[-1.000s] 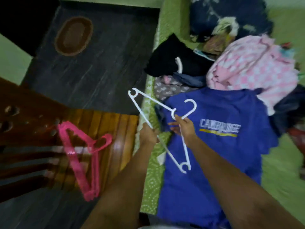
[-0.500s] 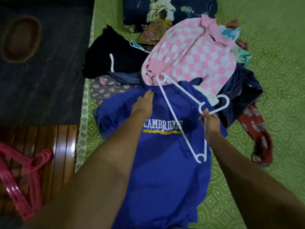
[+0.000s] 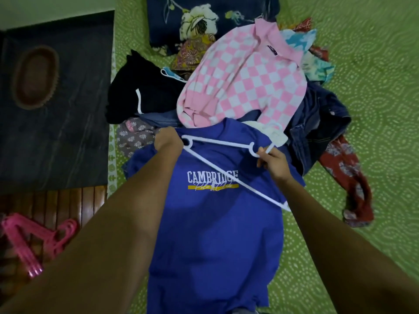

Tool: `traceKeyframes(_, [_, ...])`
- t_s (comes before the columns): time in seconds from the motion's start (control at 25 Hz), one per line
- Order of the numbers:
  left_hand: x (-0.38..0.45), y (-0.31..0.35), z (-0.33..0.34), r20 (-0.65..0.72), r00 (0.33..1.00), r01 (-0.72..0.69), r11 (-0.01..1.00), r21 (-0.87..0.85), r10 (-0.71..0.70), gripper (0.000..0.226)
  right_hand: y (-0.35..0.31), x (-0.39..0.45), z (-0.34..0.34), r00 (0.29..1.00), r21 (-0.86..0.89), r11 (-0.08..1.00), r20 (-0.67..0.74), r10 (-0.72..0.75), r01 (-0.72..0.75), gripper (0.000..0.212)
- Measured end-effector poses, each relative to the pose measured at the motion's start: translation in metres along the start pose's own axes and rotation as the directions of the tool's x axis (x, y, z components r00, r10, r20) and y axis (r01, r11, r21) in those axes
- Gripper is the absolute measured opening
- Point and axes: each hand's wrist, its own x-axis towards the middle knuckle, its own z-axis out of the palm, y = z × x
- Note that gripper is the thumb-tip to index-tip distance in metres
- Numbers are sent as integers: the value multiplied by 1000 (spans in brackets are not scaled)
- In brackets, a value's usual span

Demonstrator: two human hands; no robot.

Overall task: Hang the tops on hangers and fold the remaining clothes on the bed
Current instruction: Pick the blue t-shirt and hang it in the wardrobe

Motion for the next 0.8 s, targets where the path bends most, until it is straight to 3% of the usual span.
traceKeyframes(0.08, [-14,5,-17,32,999,33,996,-87,-31,49,-18,-1,7,998,-71,997,48,-29,33,35])
traceKeyframes(0.16, [-30,7,-33,72,997,35,998,-49,-32,62,-42,-3,18,997,-121,991,58,-58,65,34])
traceKeyframes(0.28, [-65,8,-53,124,982,-159,981,115,145,66,-82,-12,34,990,-258,957,87,-113,132,27])
traceKeyframes(0.44, [-116,6,-62,130,902,-416,909,10,412,49,-119,-38,63,962,-485,839,226,-150,245,28])
traceKeyframes(0.56, [-125,-23,-83,-7,838,-536,821,-198,546,34,-136,-66,68,949,-471,838,274,-159,276,28])
traceKeyframes(0.64, [-122,-48,-98,-67,794,-606,780,-156,604,28,-143,-87,59,945,-379,882,272,-183,280,25])
traceKeyframes(0.72, [-129,-61,-105,14,761,-617,730,-293,649,15,-146,-109,53,946,-333,895,230,-226,295,21])
traceKeyframes(0.8, [-150,-61,-113,71,703,-613,653,-445,708,20,-145,-137,51,934,-495,804,51,-352,330,34])
